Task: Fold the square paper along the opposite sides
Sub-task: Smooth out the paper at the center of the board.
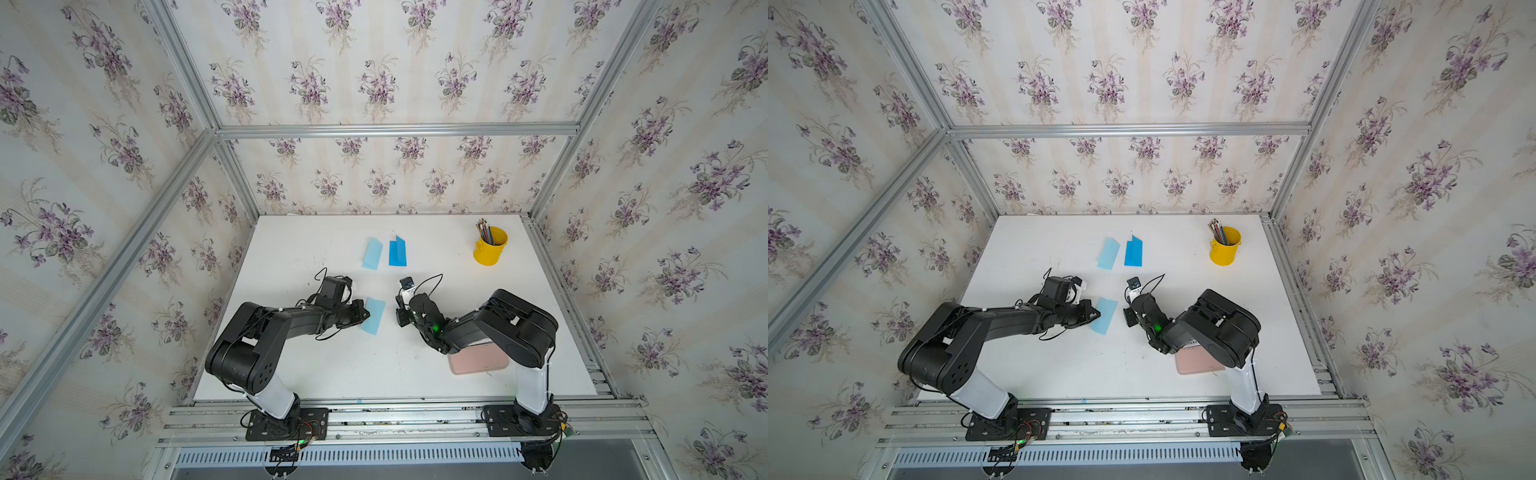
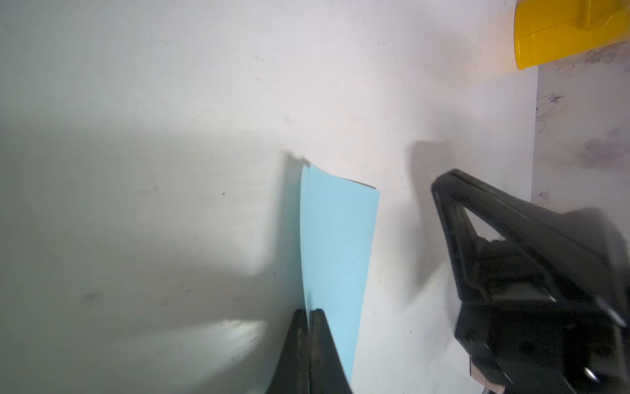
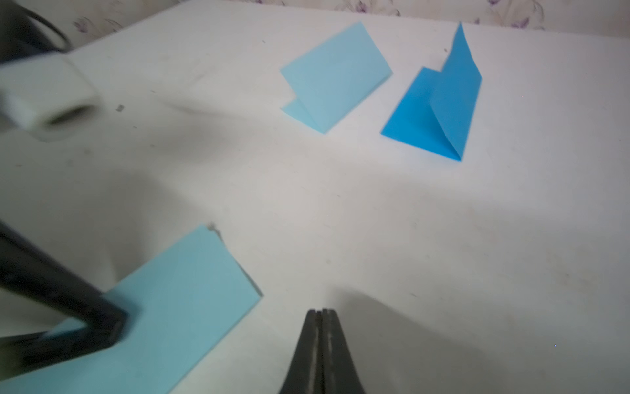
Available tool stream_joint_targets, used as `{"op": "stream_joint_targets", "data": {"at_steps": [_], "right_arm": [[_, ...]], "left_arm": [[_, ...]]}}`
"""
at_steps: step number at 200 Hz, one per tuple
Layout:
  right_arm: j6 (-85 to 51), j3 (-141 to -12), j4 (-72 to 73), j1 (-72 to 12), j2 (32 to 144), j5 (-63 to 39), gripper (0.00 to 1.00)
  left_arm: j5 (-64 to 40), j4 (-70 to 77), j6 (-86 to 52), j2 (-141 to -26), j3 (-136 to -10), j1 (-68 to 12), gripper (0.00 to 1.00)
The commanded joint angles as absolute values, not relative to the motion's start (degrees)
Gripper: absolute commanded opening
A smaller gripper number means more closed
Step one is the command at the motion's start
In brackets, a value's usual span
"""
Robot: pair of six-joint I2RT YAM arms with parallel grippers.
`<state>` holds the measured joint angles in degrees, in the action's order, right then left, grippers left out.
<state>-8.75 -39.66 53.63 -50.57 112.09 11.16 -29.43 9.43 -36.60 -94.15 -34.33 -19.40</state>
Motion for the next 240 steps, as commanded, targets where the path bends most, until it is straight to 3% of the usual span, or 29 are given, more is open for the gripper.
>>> {"op": "stream_joint_targets", "data": {"at_steps": [1, 132, 240], "right_arm": [[-5.1, -40.7, 60.6, -52.4, 112.9, 3.0, 0.0], [-4.0, -45.5, 49.0, -55.6, 119.4, 1.6, 0.0], [0.2, -37.7, 44.9, -55.7, 111.0, 6.1, 0.0]], "left_arm": [[-20.9, -2.0, -36.7, -95.3, -33.6, -19.2, 0.0], [-21.7, -3.0, -34.0, -96.2, -35.4, -18.9, 0.0], [-22.3, -2.4, -32.8, -96.2, -34.0, -16.4, 0.0]]}}
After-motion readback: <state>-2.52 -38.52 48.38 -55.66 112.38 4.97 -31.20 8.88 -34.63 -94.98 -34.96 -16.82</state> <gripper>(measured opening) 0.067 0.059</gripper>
